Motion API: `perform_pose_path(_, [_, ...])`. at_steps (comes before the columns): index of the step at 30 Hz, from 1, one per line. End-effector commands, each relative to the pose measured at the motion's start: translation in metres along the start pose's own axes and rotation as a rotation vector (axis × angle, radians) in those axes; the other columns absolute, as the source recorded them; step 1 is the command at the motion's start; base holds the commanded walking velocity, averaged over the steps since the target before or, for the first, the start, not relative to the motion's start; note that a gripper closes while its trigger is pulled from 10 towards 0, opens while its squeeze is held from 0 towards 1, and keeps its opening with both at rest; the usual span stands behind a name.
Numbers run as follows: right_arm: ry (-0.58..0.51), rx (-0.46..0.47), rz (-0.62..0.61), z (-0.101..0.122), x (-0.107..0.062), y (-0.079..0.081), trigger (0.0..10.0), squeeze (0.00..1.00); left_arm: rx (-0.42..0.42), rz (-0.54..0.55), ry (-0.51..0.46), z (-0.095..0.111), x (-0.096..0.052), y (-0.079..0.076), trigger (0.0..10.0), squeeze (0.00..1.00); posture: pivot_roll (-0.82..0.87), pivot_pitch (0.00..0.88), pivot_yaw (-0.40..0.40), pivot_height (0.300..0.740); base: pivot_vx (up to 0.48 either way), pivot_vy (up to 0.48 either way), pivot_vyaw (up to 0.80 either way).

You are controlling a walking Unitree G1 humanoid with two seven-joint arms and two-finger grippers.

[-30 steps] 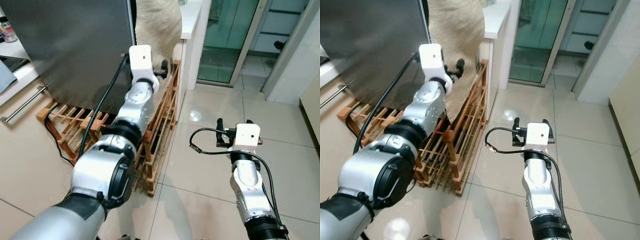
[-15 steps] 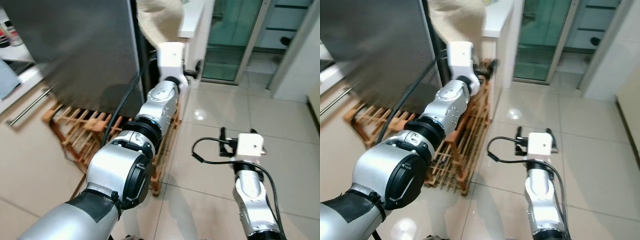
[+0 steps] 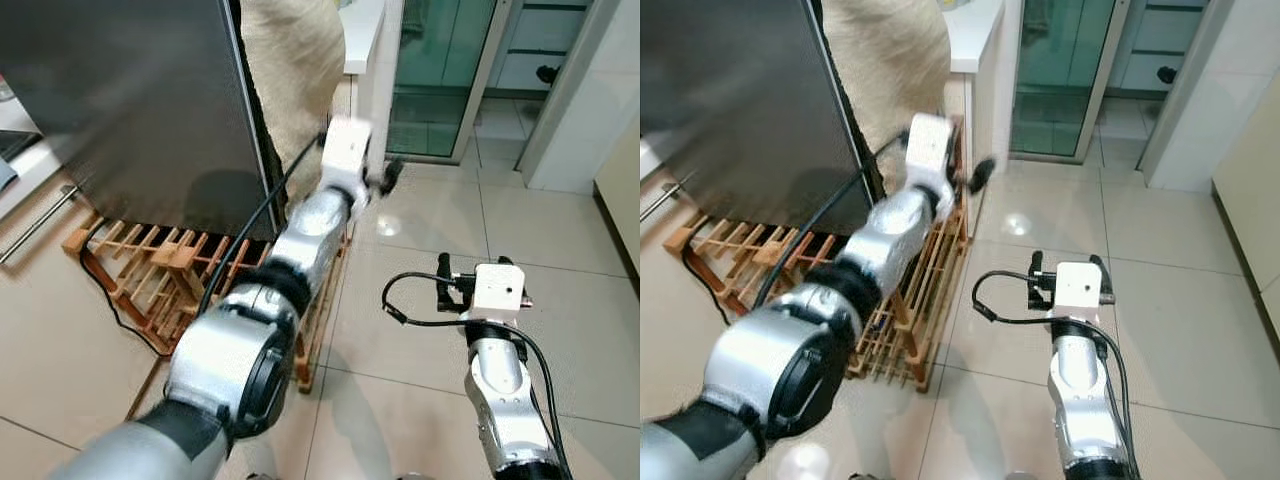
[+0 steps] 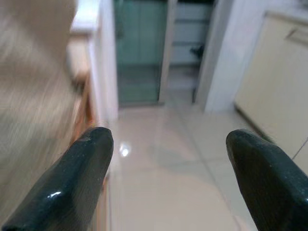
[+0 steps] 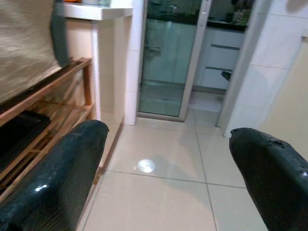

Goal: Restocking fridge

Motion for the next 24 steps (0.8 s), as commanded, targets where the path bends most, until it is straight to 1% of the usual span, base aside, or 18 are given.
perform_pose_path(1, [-0.020,0.017,0.041,0.007,0.005,0.014,10.0,0.03,0.026,0.085,-0.058,-0.002,-0.010,0.032,10.0,0.00,-0.15,0.000,0.061,0.740,0.000,0.000,0.00])
perform_pose_path(2, [-0.020,0.017,0.041,0.007,0.005,0.014,10.0,0.03,0.026,0.085,-0.058,-0.002,-0.010,0.032,10.0,0.00,-0.15,0.000,0.061,0.740,0.000,0.000,0.00])
perform_pose_path(4, [-0.042,0.036,0.069,0.016,0.013,0.022,10.0,0.02,0.016,0.212,-0.113,-0.012,-0.037,0.072,10.0,0.00,-0.13,0.000,0.043,0.740,0.000,0.000,0.00])
perform_pose_path(5, [-0.050,0.039,0.080,0.018,0.016,0.025,10.0,0.02,0.019,0.267,-0.144,-0.013,-0.051,0.088,10.0,0.00,-0.11,0.000,0.036,0.740,0.000,0.000,0.00])
perform_pose_path(6, [-0.059,0.038,0.091,0.022,0.020,0.027,10.0,0.02,0.015,0.359,-0.163,-0.014,-0.072,0.107,10.0,0.00,-0.10,0.000,0.035,0.740,0.000,0.000,0.00])
perform_pose_path(7, [-0.065,0.037,0.097,0.024,0.023,0.028,10.0,0.03,0.015,0.421,-0.170,-0.015,-0.086,0.118,10.0,0.00,-0.10,0.000,0.030,0.740,0.000,0.000,0.00])
perform_pose_path(8, [-0.065,0.037,0.097,0.024,0.023,0.028,10.0,0.03,0.015,0.421,-0.170,-0.015,-0.086,0.118,10.0,0.00,-0.10,0.000,0.030,0.740,0.000,0.000,0.00])
perform_pose_path(9, [-0.088,0.038,0.108,0.032,0.027,0.029,10.0,0.02,-0.003,0.497,-0.185,-0.014,-0.105,0.130,10.0,0.00,-0.07,0.000,0.013,0.740,0.000,0.000,0.00])
perform_pose_path(10, [-0.110,0.035,0.120,0.040,0.030,0.029,10.0,0.02,0.006,0.537,-0.197,-0.012,-0.120,0.135,10.0,0.00,-0.06,0.000,-0.002,0.740,0.000,0.000,0.00])
perform_pose_path(12, [-0.138,0.027,0.133,0.050,0.034,0.027,10.0,0.03,0.070,0.502,-0.211,-0.015,-0.138,0.125,10.0,0.00,-0.05,0.000,-0.010,0.740,0.000,0.000,0.00])
perform_pose_path(14, [-0.124,0.028,0.121,0.045,0.036,0.023,10.0,0.03,0.102,0.444,-0.142,-0.032,-0.142,0.110,10.0,0.00,-0.04,0.000,-0.014,0.740,0.000,0.000,0.00])
perform_pose_path(15, [-0.114,0.030,0.113,0.043,0.037,0.022,10.0,0.03,0.072,0.427,-0.109,-0.037,-0.140,0.105,10.0,0.00,-0.04,0.000,-0.010,0.740,0.000,0.000,0.00])
perform_pose_path(17, [-0.103,0.030,0.112,0.040,0.038,0.021,10.0,0.02,0.019,0.326,-0.083,-0.038,-0.126,0.086,10.0,0.00,-0.04,0.000,-0.002,0.740,0.000,0.000,0.00])
perform_pose_path(18, [-0.103,0.030,0.112,0.040,0.038,0.021,10.0,0.02,0.019,0.326,-0.083,-0.038,-0.126,0.086,10.0,0.00,-0.04,0.000,-0.002,0.740,0.000,0.000,0.00])
perform_pose_path(20, [-0.063,0.036,0.072,0.029,0.039,0.014,10.0,0.02,0.039,0.251,-0.086,-0.027,-0.109,0.068,10.0,0.00,-0.07,0.000,0.033,0.740,0.000,0.000,0.00])
perform_pose_path(21, [-0.063,0.036,0.072,0.029,0.039,0.014,10.0,0.02,0.039,0.251,-0.086,-0.027,-0.109,0.068,10.0,0.00,-0.07,0.000,0.033,0.740,0.000,0.000,0.00])
perform_pose_path(22, [-0.068,0.050,0.044,0.032,0.039,0.010,10.0,0.03,0.032,0.220,-0.109,-0.018,-0.107,0.064,10.0,0.00,-0.09,0.000,0.046,0.740,0.000,0.000,0.00])
perform_pose_path(24, [-0.082,0.046,0.042,0.036,0.039,0.009,10.0,0.03,0.037,0.202,-0.124,-0.014,-0.107,0.062,10.0,0.00,-0.11,0.000,0.054,0.740,0.000,0.000,0.00])
Point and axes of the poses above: a point about 5 cm out from each wrist's last joint towards the gripper, its own x axis pointing out of the wrist towards the gripper, its own z axis along the axis of the wrist's last joint, y = z × x, the point moved 3 cm from there along x, pointing out of the wrist towards the gripper, and after that the axes turned 15 degrees about x, right-handed, at the moved point
